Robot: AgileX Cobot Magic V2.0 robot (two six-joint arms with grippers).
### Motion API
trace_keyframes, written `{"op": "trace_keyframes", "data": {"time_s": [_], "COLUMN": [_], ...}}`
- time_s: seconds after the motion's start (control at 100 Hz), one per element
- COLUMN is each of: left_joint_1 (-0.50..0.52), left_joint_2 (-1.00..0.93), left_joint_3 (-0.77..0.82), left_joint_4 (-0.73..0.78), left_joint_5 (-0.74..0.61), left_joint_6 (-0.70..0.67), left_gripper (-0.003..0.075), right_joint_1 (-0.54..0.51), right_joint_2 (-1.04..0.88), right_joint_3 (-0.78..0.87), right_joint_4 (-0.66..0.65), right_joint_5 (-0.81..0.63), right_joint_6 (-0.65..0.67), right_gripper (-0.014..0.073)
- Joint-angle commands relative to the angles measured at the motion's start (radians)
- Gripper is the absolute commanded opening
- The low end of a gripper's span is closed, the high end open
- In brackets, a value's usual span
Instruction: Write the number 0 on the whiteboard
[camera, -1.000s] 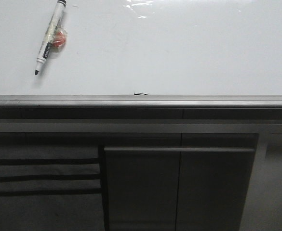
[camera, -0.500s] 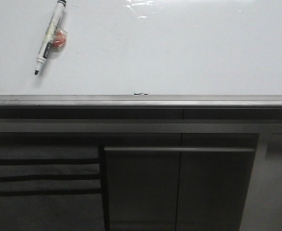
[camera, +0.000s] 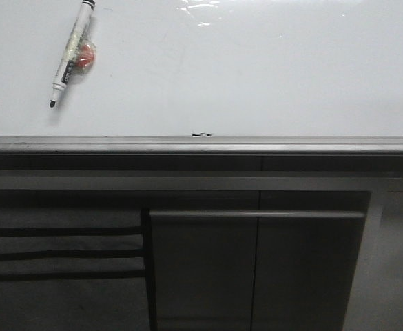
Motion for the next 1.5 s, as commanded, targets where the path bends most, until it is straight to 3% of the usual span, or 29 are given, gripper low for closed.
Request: {"op": "trace_keyframes", "data": {"time_s": [0.0,0.2,0.58,0.66,0.81,0.89,1.16,1.27,1.49], "left_joint_1": [-0.001,-0.001,-0.001,-0.001,-0.053,-0.111,-0.314,-0.317,-0.297], "left_joint_2": [0.095,0.277,0.423,0.445,0.482,0.509,0.722,0.839,1.085], "left_joint_3": [-0.116,-0.262,-0.266,-0.266,-0.266,-0.266,-0.266,-0.28,-0.416], "left_joint_4": [0.021,0.024,0.028,0.032,-0.014,-0.023,-0.002,0.031,0.081], "left_joint_5": [0.06,0.184,0.159,0.155,0.118,0.099,-0.168,-0.241,-0.241], "left_joint_6": [-0.004,-0.004,-0.002,0.034,0.05,0.05,0.05,0.05,0.05], "left_gripper": [-0.002,-0.002,-0.0005,0.0079,0.0328,0.0391,0.0384,0.0384,0.0385], "right_joint_1": [-0.004,-0.004,-0.004,-0.004,0.02,0.038,0.154,0.181,0.184], "right_joint_2": [0.112,0.321,0.48,0.489,0.5,0.513,0.57,0.575,0.575], "right_joint_3": [-0.116,-0.3,-0.324,-0.324,-0.324,-0.324,-0.324,-0.324,-0.324], "right_joint_4": [-0.005,-0.005,0.048,0.089,0.256,0.317,0.391,0.391,0.391], "right_joint_5": [0.026,0.195,0.193,0.193,0.173,0.158,0.112,0.108,0.108], "right_joint_6": [-0.037,-0.04,-0.06,-0.124,-0.265,-0.314,-0.379,-0.379,-0.38], "right_gripper": [-0.0073,-0.0073,-0.0071,-0.0027,0.0228,0.0318,0.032,0.032,0.032]}}
